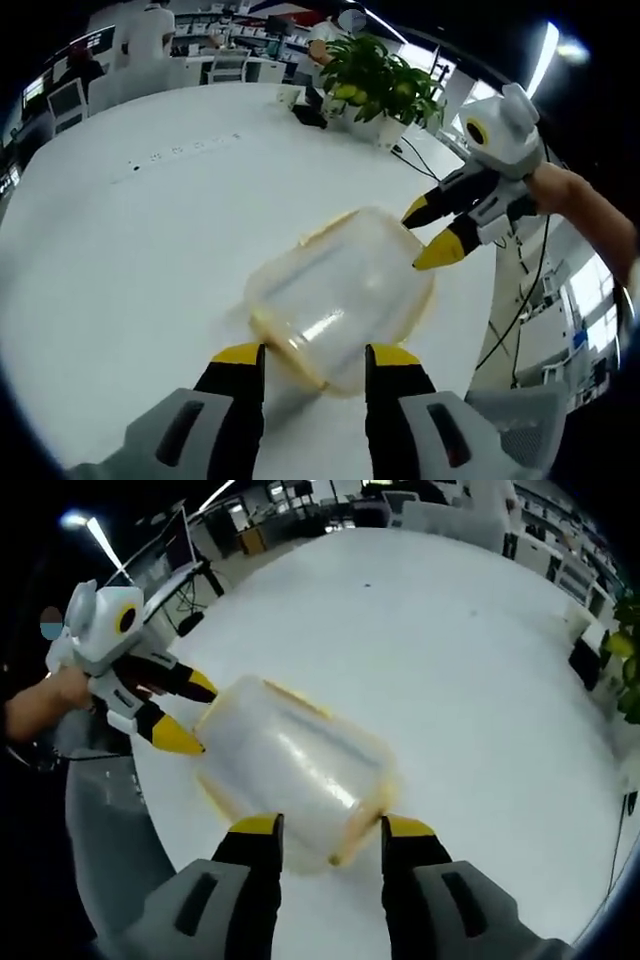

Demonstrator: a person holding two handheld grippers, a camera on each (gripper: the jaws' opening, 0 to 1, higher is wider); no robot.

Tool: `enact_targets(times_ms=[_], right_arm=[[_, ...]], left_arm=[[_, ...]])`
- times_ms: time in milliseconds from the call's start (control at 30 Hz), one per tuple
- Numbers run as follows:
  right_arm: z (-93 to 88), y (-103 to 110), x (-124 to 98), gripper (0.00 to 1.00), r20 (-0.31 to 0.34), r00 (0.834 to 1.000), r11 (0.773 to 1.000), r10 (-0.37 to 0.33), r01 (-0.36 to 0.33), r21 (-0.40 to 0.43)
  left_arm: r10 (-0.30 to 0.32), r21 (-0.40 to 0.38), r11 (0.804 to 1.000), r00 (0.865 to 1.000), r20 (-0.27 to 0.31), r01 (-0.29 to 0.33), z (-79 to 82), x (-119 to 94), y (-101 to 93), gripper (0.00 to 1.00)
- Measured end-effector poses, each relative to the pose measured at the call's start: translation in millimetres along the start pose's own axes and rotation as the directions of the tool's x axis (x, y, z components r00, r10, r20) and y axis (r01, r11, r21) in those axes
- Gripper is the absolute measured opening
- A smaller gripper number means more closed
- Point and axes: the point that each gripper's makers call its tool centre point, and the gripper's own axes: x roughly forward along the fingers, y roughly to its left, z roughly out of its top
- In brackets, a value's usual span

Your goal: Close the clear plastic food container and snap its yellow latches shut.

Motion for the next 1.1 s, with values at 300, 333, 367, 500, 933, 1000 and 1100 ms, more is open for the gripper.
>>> enact_targets(times_ms=[300,333,367,500,933,1000,1100], right_arm=[[-3.4,4,2,0.32,0.016,0.999,0.997,0.04,-0.041,0.073],[-10.5,3,5,0.31,-0.001,1.0,0.984,0.02,-0.02,0.178],[-9.7,2,9,0.31,0.015,0.999,0.995,0.041,-0.042,0.095],[-8.5,5,8,0.3,0.026,0.999,0.995,0.041,-0.043,0.087],[-3.3,5,8,0.32,0.044,0.999,0.991,0.014,-0.02,0.131],[-3.2,8,7,0.32,0.049,0.999,0.99,0.013,-0.019,0.139],[-3.9,11,6,0.32,0.053,0.999,0.989,0.011,-0.019,0.146]], left_arm=[[0.005,-0.033,0.999,1.0,0.017,-0.004,0.7,3,-0.9,0.32],[0.007,-0.054,0.999,1.0,0.024,-0.006,1.1,2,-1.1,0.31],[0.007,-0.103,0.995,0.999,0.042,-0.003,2.4,3,-0.7,0.3],[-0.026,-0.096,0.995,0.999,0.022,0.028,2.8,12,-0.3,0.28],[-0.021,-0.086,0.996,1.0,0.014,0.022,0.1,5,3.9,0.29],[-0.022,-0.085,0.996,1.0,0.011,0.023,-1.5,3,4.3,0.29],[-0.022,-0.083,0.996,1.0,0.006,0.022,-3.9,0,4.2,0.29]])
